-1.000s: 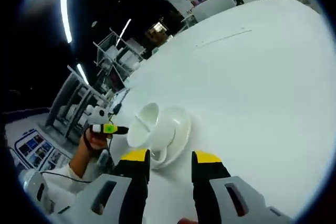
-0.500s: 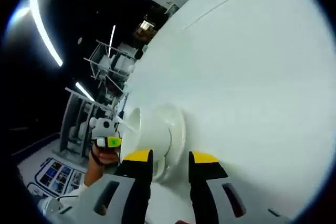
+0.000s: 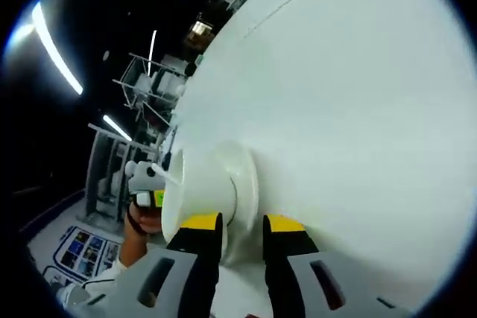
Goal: Tidy tabletop coffee trays, cups and spoons，present forward
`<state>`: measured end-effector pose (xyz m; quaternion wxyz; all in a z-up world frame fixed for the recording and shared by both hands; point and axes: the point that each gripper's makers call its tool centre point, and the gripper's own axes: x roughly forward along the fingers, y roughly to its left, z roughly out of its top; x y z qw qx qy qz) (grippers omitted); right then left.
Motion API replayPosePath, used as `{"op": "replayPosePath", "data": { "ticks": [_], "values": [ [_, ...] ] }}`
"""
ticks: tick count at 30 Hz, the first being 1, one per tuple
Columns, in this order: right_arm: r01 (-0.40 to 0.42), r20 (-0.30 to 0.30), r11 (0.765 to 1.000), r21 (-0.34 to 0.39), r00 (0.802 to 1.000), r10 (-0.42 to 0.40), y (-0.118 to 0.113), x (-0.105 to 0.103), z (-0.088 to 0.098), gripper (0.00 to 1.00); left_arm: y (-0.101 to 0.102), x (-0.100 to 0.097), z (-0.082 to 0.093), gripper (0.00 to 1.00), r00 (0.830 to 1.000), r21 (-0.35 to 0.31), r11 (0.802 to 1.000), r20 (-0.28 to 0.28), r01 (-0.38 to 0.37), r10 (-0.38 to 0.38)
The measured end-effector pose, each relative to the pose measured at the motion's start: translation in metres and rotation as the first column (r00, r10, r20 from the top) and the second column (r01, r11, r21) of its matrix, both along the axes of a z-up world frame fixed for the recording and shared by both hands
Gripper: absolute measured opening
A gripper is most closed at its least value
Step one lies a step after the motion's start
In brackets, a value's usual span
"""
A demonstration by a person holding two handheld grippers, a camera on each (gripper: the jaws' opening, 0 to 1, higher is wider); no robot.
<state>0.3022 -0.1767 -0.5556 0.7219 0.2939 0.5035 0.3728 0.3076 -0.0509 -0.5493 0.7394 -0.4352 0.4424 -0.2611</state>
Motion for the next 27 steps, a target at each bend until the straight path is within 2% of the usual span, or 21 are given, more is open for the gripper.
{"op": "replayPosePath", "data": {
  "ticks": [2,5,10,14,17,20,23,24,27],
  "values": [
    [0.003,-0.008,1.0,0.0,1.0,-0.003,-0.001,0.007,-0.002,0.2,0.0,0.002,-0.002,0.27,1.0,0.002,1.0,-0.013,-0.007,0.007],
    [0.001,-0.021,1.0,-0.001,1.0,-0.001,0.003,0.003,-0.004,0.18,-0.003,0.004,-0.007,0.21,1.0,0.015,1.0,-0.027,-0.013,0.014],
    [0.002,-0.051,1.0,-0.015,0.999,-0.002,0.005,0.003,-0.01,0.11,-0.005,0.006,-0.009,0.19,0.999,0.016,1.0,-0.044,-0.02,0.021],
    [0.016,-0.079,1.0,-0.026,0.997,-0.018,0.003,0.003,-0.013,0.08,-0.005,0.006,-0.016,0.11,0.998,0.037,0.999,-0.06,-0.027,0.029],
    [0.023,-0.087,0.999,-0.035,0.996,-0.026,0.002,0.005,-0.013,0.07,-0.008,0.007,-0.016,0.1,0.997,0.025,0.999,-0.075,-0.034,0.036],
    [0.054,-0.108,0.998,-0.035,0.993,-0.057,0.003,0.003,-0.014,0.06,-0.006,0.018,-0.019,0.08,0.994,0.007,0.999,-0.103,-0.044,0.045],
    [0.072,-0.121,0.996,-0.047,0.99,-0.077,0.005,-0.005,-0.013,0.06,-0.005,0.022,-0.02,0.08,0.992,0.027,0.999,-0.117,-0.045,0.048],
    [0.08,-0.126,0.995,-0.053,0.988,-0.086,0.005,-0.006,-0.013,0.05,-0.008,0.015,-0.019,0.07,0.992,0.031,0.999,-0.117,-0.045,0.048],
    [0.094,-0.132,0.993,-0.078,0.986,-0.104,0.003,0.001,-0.013,0.05,-0.008,0.015,-0.019,0.07,0.988,0.053,0.997,-0.14,-0.054,0.06]
  ]
}}
